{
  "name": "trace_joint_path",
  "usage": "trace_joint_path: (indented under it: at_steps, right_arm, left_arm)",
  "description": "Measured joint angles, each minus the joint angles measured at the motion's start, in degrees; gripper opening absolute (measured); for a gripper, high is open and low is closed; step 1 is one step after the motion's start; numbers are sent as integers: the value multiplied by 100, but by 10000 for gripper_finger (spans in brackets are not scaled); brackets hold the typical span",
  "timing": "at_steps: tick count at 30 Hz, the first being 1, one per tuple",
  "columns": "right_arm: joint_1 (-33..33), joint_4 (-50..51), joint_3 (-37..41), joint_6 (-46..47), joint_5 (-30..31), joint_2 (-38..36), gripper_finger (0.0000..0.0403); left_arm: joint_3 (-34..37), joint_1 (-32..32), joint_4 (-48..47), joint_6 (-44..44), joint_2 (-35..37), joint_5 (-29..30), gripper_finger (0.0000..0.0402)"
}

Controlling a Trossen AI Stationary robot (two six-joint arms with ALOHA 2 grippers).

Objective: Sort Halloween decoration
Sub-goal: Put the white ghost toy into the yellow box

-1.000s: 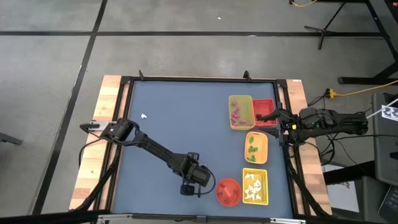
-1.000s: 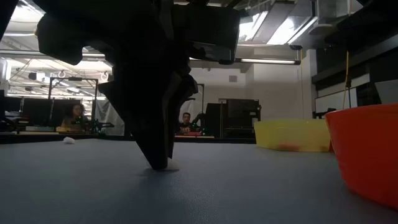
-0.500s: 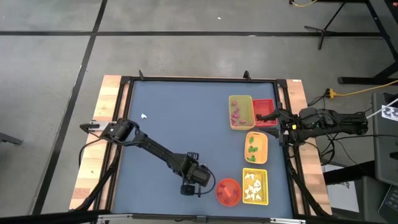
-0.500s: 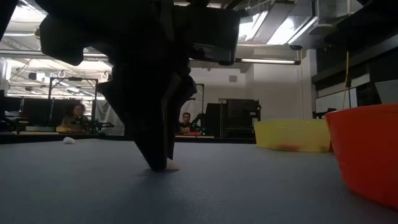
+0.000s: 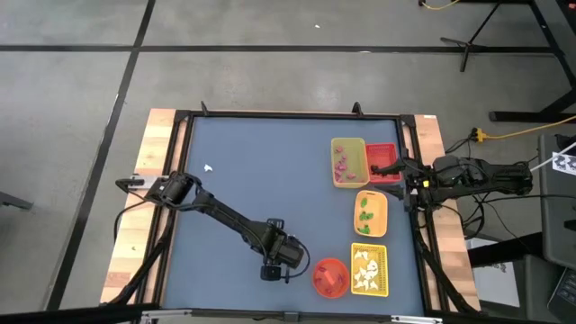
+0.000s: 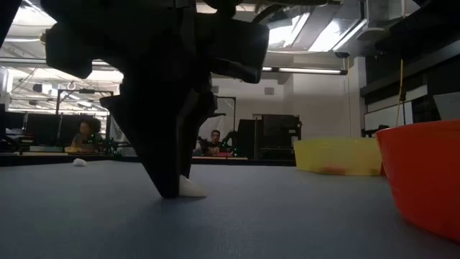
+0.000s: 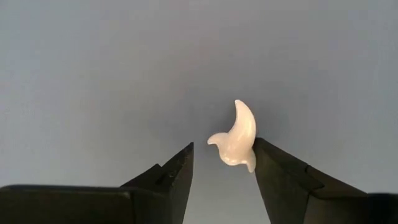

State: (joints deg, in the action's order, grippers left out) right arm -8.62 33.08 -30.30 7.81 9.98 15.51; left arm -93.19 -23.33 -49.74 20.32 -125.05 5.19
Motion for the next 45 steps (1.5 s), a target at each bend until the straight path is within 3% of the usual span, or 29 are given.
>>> trace_joint_path:
  at_steps: [13,29,45]
  right_arm:
    - [1,1,0,0,7,2,225]
    - [0,0,0,0,39,2,225]
    - [0,1,0,0,33,2,225]
  left_arm:
    - [2,-9,122,-122,0,-18,151]
    - [2,-13,146,-131,0,-59,87]
    - [2,-9,640,-131,0,-24,65]
